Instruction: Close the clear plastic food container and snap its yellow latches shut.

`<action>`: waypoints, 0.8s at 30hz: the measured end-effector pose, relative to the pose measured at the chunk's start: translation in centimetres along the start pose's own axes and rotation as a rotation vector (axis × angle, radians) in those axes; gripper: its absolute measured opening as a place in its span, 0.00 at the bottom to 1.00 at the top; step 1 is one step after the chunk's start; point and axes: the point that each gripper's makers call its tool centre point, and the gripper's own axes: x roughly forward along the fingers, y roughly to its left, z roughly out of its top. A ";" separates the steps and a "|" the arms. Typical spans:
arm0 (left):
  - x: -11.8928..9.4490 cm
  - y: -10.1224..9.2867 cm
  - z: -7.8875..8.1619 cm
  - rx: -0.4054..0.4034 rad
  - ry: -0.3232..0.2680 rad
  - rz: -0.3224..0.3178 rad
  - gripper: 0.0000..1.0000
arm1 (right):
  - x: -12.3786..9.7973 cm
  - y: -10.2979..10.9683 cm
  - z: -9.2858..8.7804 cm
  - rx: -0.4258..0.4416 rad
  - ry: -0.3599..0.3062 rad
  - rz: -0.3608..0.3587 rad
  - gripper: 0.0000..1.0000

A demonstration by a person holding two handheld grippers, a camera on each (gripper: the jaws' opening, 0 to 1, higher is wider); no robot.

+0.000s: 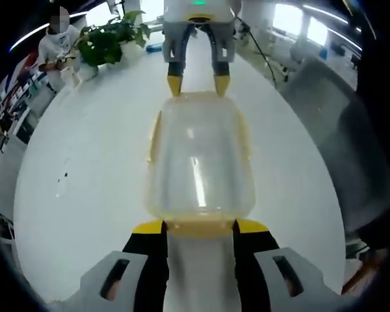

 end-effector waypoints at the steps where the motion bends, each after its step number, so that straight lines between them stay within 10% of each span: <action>1: 0.0 -0.1 0.0 0.001 -0.004 0.004 0.36 | 0.0 0.1 0.1 -0.011 -0.008 -0.002 0.37; 12: -0.4 -0.7 -0.2 -0.035 -0.111 0.012 0.37 | 0.1 0.5 0.5 -0.062 -0.139 -0.020 0.37; 24: -1.4 -0.3 -1.2 -0.112 -0.178 0.042 0.42 | 0.2 1.0 0.1 -0.023 -0.124 -0.015 0.48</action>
